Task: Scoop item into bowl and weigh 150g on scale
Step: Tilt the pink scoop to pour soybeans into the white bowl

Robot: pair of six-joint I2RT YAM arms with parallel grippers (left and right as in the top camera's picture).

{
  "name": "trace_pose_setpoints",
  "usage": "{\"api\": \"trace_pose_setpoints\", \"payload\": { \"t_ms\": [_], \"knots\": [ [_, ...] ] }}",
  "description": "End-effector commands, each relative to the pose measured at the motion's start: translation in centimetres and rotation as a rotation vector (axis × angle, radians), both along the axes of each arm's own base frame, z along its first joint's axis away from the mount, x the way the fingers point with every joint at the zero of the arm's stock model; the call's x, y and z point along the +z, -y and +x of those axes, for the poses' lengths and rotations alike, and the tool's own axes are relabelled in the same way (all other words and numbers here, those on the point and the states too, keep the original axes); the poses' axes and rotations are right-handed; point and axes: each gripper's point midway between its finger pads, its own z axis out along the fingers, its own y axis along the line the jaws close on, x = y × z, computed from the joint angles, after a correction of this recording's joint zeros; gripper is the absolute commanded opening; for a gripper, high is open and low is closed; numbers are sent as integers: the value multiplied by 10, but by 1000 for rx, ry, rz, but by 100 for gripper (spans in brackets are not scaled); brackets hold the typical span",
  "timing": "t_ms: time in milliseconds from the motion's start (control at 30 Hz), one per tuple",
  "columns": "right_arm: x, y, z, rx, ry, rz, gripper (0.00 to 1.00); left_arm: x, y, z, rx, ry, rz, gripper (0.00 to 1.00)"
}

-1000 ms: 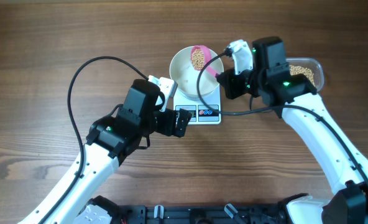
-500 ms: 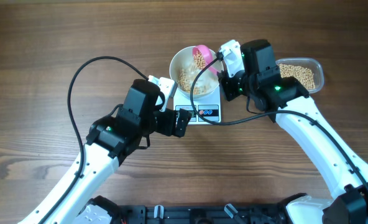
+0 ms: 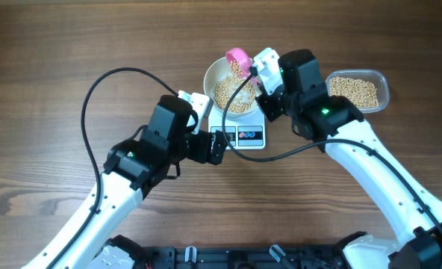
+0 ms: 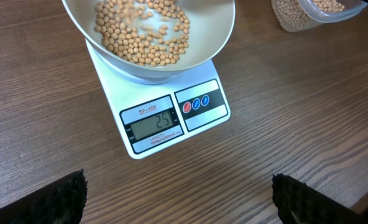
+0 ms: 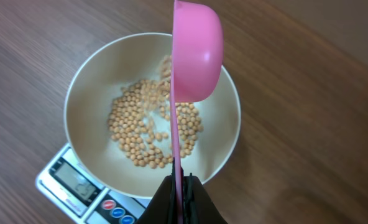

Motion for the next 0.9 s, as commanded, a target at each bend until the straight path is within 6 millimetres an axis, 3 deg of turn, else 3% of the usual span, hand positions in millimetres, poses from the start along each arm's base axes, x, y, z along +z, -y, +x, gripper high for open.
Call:
{"api": "trace_pose_setpoints", "payload": {
  "t_ms": [0, 233, 533, 867],
  "knots": [
    [24, 7, 9, -4, 109, -86, 4, -2, -1, 1, -10, 9, 21, 100],
    [26, 14, 12, -39, 132, -124, 4, -2, -1, 1, -10, 9, 21, 100],
    [33, -5, 9, 42, 190, -166, 4, -2, -1, 1, -10, 9, 21, 100],
    [32, -12, 5, -81, 75, 78, 4, -2, -1, 1, -10, 9, 21, 100]
  ]
}}
